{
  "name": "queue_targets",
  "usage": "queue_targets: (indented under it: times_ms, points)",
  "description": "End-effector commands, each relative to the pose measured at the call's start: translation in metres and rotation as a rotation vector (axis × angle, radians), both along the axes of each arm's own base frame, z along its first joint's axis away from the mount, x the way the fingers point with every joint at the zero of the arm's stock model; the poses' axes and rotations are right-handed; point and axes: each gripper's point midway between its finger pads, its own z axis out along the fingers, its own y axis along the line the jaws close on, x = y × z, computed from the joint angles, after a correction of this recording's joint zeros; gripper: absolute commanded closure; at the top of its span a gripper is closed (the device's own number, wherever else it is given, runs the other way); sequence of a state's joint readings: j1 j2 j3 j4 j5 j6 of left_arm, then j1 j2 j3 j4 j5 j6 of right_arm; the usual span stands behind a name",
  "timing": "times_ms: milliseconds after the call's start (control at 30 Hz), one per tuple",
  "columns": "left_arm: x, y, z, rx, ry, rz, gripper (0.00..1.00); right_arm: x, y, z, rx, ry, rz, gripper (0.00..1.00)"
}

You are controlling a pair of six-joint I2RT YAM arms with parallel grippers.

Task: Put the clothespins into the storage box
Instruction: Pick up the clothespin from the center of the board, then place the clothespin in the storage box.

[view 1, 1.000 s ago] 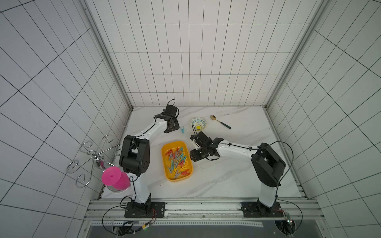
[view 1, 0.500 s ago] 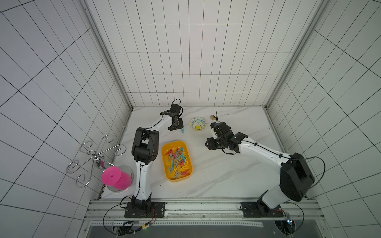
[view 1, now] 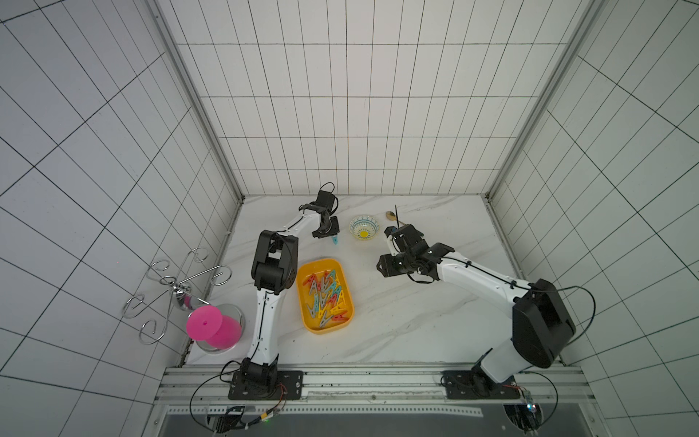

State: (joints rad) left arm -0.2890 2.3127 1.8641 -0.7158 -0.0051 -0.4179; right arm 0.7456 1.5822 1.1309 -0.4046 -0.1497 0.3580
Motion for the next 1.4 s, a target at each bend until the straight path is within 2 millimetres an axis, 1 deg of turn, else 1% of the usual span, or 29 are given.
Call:
queue_targets:
  times_ms: [0,67,167,300,433,533,633,700,800,833,900,933,1000,1067,1200,1267,1367]
  points:
    - [0.001,-0.003,-0.009,0.029,0.01,-0.007,0.69,-0.005,-0.009,-0.02,-0.033,0.041,0.009,0.5]
    - [-0.002,-0.005,-0.012,0.042,0.018,-0.015,0.71,-0.005,-0.01,-0.02,-0.03,0.043,0.01,0.5]
    - [-0.006,-0.01,-0.016,0.057,0.025,-0.032,0.72,-0.005,-0.01,-0.019,-0.026,0.042,0.009,0.5]
    - [-0.008,-0.01,-0.022,0.075,0.039,-0.033,0.76,-0.005,-0.012,-0.017,-0.013,0.032,0.005,0.5]
    - [-0.009,-0.005,-0.021,0.103,0.043,-0.025,0.85,-0.006,-0.016,-0.015,-0.002,0.023,0.001,0.5]
    - [-0.01,-0.004,-0.013,0.106,0.034,-0.028,0.91,-0.005,-0.02,-0.015,0.0,0.016,-0.005,0.5]
    - [-0.011,-0.004,0.006,0.094,0.005,-0.026,0.92,-0.004,-0.022,-0.014,0.004,0.01,-0.011,0.5]
    - [-0.012,-0.004,0.024,0.076,-0.032,-0.015,0.93,-0.005,-0.023,-0.014,0.008,0.009,-0.012,0.5]
    - [-0.015,-0.003,0.063,0.04,-0.107,-0.003,0.93,-0.007,-0.025,-0.015,0.012,0.012,-0.014,0.5]
    - [-0.017,-0.002,0.079,0.029,-0.136,0.0,0.93,-0.008,-0.025,-0.014,0.013,0.012,-0.015,0.5]
    - [-0.026,0.004,0.104,0.013,-0.173,0.007,0.92,-0.01,-0.027,-0.013,0.013,0.012,-0.016,0.5]
    - [-0.033,0.007,0.114,0.006,-0.186,0.013,0.92,-0.01,-0.028,-0.012,0.013,0.009,-0.018,0.5]
    - [-0.051,0.012,0.128,-0.011,-0.196,0.023,0.92,-0.011,-0.032,-0.011,0.0,0.003,-0.027,0.5]
    - [-0.077,0.016,0.135,-0.036,-0.184,0.03,0.92,-0.011,-0.035,-0.011,-0.012,0.003,-0.036,0.5]
    - [-0.135,0.017,0.132,-0.041,-0.158,0.005,0.91,-0.012,-0.037,-0.008,-0.017,0.006,-0.04,0.5]
    - [-0.168,0.012,0.123,-0.037,-0.132,-0.028,0.91,-0.013,-0.039,-0.006,-0.027,0.009,-0.046,0.5]
    - [-0.207,0.0,0.111,-0.02,-0.107,-0.078,0.9,-0.013,-0.042,-0.003,-0.034,-0.001,-0.064,0.5]
